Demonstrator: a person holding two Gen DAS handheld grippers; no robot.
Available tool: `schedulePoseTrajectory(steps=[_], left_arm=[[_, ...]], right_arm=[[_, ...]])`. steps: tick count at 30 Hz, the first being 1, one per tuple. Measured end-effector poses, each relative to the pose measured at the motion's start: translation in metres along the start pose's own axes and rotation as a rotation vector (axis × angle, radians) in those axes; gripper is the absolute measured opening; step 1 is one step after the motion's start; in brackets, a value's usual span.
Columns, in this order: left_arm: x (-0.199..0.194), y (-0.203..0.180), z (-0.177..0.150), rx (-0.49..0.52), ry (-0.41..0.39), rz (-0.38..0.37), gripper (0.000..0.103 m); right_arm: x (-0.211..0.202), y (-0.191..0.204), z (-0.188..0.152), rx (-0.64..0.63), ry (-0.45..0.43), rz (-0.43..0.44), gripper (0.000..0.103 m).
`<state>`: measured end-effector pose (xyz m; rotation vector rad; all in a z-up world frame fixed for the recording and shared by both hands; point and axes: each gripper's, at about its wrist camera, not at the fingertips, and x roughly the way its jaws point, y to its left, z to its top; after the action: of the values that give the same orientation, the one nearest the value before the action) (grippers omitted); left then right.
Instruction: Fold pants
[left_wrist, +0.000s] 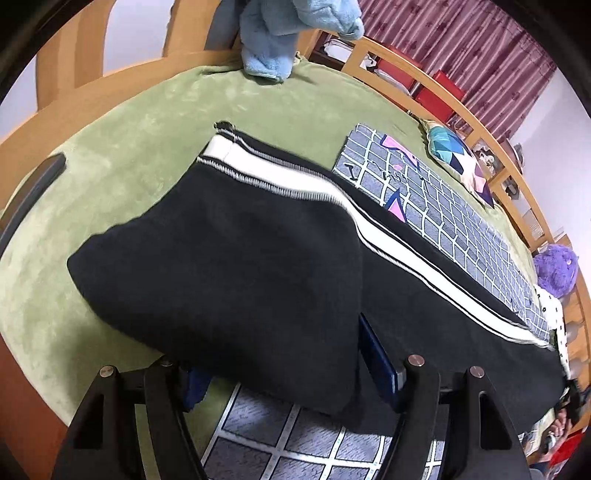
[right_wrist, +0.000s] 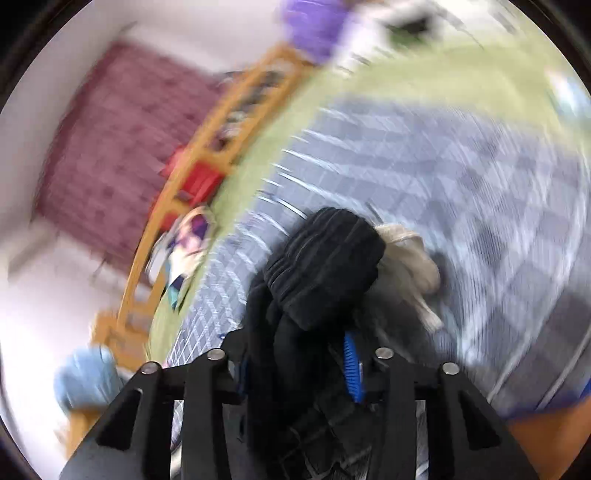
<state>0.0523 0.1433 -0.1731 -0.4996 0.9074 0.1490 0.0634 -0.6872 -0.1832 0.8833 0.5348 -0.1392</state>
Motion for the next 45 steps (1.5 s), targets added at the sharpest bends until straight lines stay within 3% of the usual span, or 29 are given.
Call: schedulePoseTrajectory(steps=[1,3,8,10,14,17,23,28,32,34,35,36,42,43,44,45], left_arm=[[-0.002,0.000,-0.001,0.006,-0.009,0.000,0.069],[-0.001,-0.002,0.000,0.007,-0.011,-0.004,0.069],[-0.006,0.006,0.003,-0.003,-0.009,-0.017,0.069],[-0.011,0.008,0.007,0.012,-0.016,-0.019,0.069],[-0.023,0.003,0.021,0.077,-0.031,-0.050,0.068],[-0.038,0.002,0.032,0.094,-0.042,-0.082,0.068],[-0.073,0.028,0.046,0.115,-0.135,-0.026,0.069],[-0.048,0.029,0.075,0.157,-0.128,0.001,0.069],[-0.008,0.010,0.105,0.234,-0.074,0.010,0.066],[0.018,0.002,0.118,0.278,-0.058,0.050,0.056],[0.028,0.001,0.121,0.289,-0.043,0.073,0.041],[0.039,0.001,0.125,0.301,-0.024,0.084,0.035],[0.085,0.015,0.137,0.274,0.039,0.134,0.034],[0.087,0.013,0.136,0.300,0.033,0.153,0.026],[0.086,0.011,0.137,0.323,0.017,0.172,0.003],[0.080,0.012,0.139,0.327,-0.018,0.166,0.002]], right_arm=[[-0.006,0.006,0.005,-0.051,-0.018,0.000,0.039],[-0.006,0.007,0.013,-0.154,-0.014,-0.088,0.040],[0.026,-0.042,0.001,-0.183,0.213,-0.292,0.045],[0.007,-0.041,-0.009,-0.226,0.177,-0.318,0.047],[-0.032,-0.001,-0.020,-0.366,0.087,-0.407,0.051],[-0.043,0.030,-0.024,-0.447,0.076,-0.408,0.053],[-0.025,0.096,-0.051,-0.571,0.059,-0.391,0.054],[0.012,0.145,-0.083,-0.612,0.095,-0.338,0.054],[0.043,0.174,-0.102,-0.627,0.123,-0.304,0.053],[0.056,0.180,-0.110,-0.608,0.163,-0.291,0.053],[0.061,0.180,-0.112,-0.603,0.170,-0.291,0.054],[0.066,0.180,-0.117,-0.599,0.179,-0.294,0.054],[0.085,0.174,-0.137,-0.594,0.204,-0.330,0.054],[0.089,0.172,-0.138,-0.587,0.211,-0.336,0.054],[0.093,0.169,-0.141,-0.576,0.220,-0.338,0.054],[0.096,0.168,-0.143,-0.571,0.229,-0.338,0.053]])
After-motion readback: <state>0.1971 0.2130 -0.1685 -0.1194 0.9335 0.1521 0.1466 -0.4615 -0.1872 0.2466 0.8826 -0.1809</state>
